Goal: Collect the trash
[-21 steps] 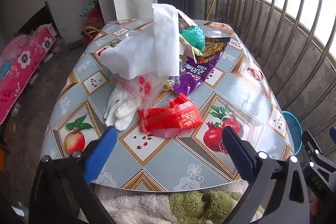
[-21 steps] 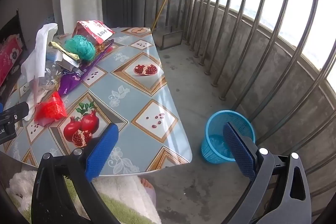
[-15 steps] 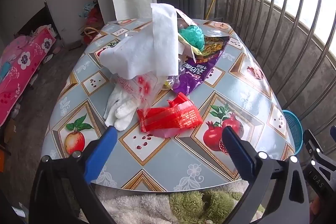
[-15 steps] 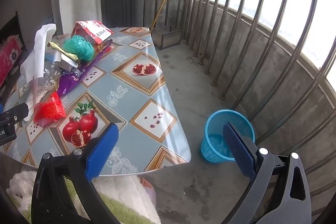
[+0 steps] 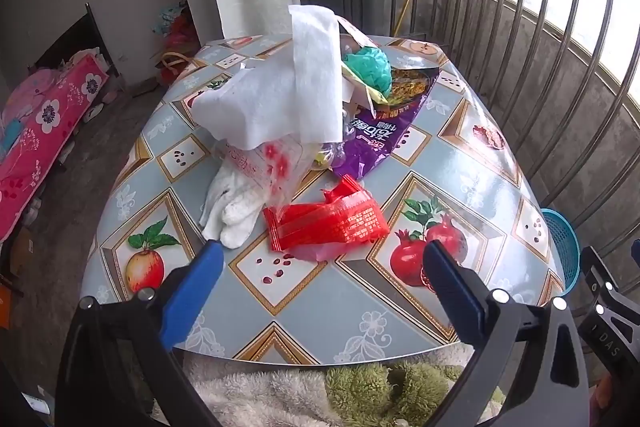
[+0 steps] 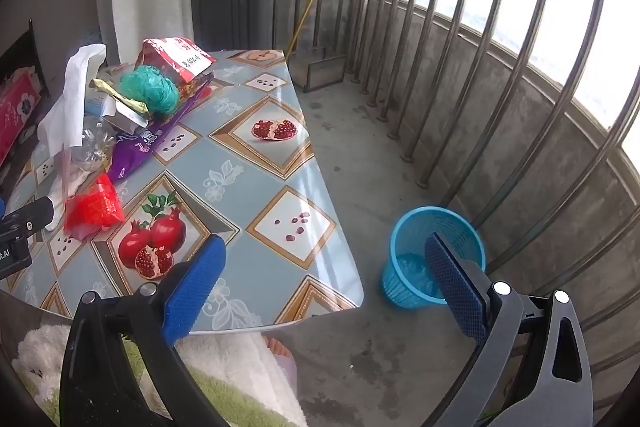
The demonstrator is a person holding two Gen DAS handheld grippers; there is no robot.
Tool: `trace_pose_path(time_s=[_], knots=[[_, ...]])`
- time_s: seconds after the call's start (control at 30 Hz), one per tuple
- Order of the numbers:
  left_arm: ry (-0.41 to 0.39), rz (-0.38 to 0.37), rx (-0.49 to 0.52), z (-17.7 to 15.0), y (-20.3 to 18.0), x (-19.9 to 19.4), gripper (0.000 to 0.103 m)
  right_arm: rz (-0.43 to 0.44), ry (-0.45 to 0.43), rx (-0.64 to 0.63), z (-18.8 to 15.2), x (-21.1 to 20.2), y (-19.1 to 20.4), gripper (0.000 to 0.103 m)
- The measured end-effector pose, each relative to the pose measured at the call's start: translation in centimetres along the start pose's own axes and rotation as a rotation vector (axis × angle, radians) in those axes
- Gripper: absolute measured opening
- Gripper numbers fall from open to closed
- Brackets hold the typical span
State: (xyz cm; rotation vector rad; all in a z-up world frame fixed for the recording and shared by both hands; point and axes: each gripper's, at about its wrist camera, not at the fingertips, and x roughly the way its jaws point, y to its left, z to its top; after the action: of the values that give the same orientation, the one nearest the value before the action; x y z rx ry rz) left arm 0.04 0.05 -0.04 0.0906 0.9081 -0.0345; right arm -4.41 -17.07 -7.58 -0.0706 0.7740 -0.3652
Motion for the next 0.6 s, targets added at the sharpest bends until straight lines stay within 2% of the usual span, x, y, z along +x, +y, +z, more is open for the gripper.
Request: trace_pose_path(time_s=[0.6], knots=[[-0.004,0.004,0.002,0.05,0.0,-0.11,0.098,-0.001,0.002,0.0,-0.01,0.15,-0.1,0.095]])
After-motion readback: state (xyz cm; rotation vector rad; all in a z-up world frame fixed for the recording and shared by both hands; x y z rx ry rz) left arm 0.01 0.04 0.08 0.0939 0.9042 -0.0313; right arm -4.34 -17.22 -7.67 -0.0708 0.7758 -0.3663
